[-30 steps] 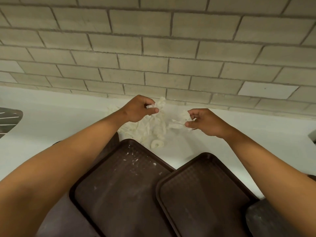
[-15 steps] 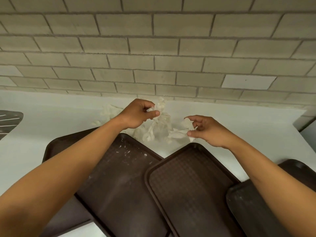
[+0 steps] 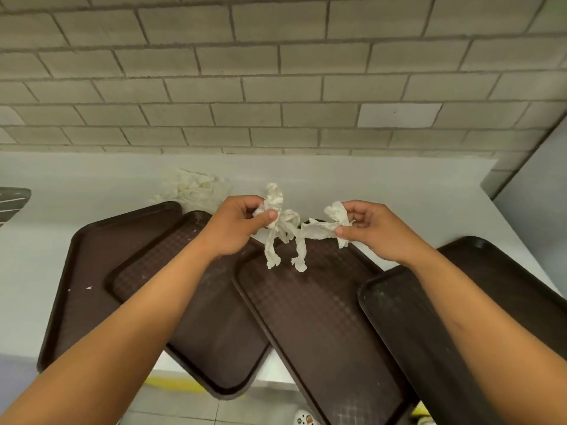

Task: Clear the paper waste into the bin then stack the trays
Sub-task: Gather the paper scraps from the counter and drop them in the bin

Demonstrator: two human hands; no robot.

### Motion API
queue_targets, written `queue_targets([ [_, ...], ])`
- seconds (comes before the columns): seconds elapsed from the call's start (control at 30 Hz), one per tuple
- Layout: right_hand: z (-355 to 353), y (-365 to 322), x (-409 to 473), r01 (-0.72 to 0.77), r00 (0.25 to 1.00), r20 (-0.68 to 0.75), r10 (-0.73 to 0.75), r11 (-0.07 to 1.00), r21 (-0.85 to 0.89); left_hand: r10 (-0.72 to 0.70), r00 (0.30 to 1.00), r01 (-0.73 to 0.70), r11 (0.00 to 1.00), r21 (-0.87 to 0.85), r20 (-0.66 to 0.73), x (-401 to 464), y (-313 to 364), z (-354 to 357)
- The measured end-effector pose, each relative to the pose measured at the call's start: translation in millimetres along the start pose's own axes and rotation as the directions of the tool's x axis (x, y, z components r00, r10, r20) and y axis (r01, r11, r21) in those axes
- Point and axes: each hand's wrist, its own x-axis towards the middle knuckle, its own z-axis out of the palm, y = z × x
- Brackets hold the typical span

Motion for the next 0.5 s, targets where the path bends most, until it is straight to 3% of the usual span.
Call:
queue_targets([
  [0.5,21,2,-141,-0.023,0.995,-0.099,0.032,0.995,0.093,0.031,0.999,-0.025,0.99,-0.142,0.037,-104,26,79],
])
